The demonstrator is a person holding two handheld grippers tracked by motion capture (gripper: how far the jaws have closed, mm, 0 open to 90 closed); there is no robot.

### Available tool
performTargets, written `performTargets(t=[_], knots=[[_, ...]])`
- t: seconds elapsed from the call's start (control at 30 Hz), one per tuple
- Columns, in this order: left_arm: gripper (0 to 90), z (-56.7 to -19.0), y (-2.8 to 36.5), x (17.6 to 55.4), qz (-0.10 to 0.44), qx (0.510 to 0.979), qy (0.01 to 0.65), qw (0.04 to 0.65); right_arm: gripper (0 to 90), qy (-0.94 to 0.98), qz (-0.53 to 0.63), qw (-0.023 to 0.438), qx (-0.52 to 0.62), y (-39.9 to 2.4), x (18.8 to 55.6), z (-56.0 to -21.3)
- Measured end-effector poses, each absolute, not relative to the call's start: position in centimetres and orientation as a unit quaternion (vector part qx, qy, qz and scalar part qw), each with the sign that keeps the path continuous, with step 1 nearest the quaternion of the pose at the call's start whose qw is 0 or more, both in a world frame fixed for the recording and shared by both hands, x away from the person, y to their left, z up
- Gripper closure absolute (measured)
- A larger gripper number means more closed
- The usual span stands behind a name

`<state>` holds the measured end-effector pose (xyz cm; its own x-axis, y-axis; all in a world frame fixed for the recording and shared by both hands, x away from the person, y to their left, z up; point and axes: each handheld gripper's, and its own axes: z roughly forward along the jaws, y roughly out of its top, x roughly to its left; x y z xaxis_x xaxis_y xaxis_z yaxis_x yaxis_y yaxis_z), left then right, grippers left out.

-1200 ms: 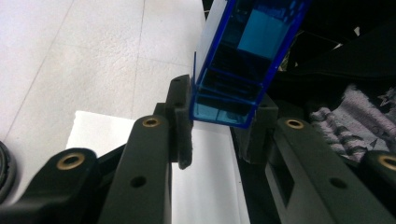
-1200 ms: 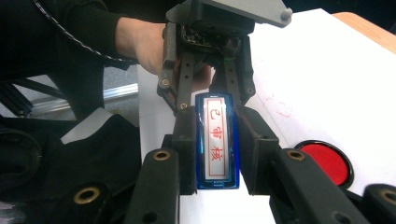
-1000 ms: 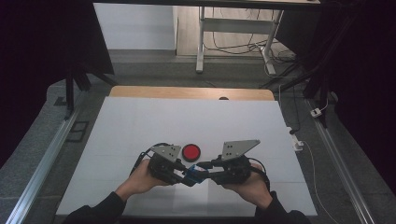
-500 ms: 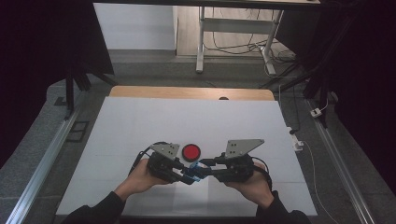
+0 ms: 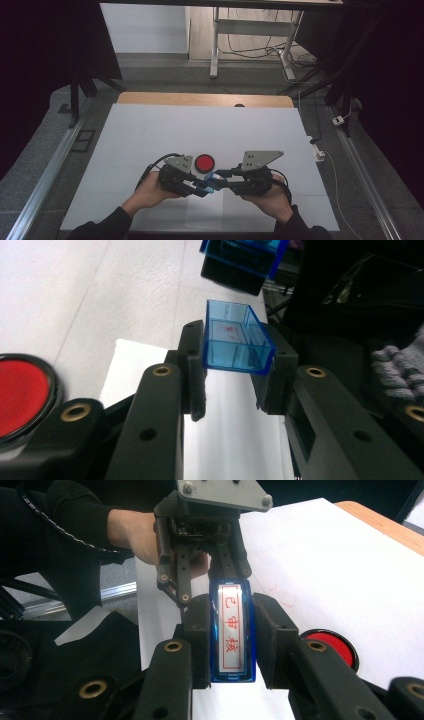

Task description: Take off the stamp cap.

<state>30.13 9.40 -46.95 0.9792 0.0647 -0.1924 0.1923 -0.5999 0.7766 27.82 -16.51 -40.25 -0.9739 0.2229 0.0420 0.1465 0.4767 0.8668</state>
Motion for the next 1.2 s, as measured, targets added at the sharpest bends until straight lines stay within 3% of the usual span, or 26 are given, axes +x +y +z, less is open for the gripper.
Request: performTargets(t=[0.63,1.2], knots=[[68.7,-45.8,12.1,28.7,-0.016,0.896,0.135,0.423,70.2,0.854,0.502,0.05,0.124,-17.2,28.0,-40.2],[68.6,-45.3,15.2,25.6,0.015,0.872,0.216,0.439,70.2,0.857,0.497,0.063,0.119,-17.2,27.8,-40.4]])
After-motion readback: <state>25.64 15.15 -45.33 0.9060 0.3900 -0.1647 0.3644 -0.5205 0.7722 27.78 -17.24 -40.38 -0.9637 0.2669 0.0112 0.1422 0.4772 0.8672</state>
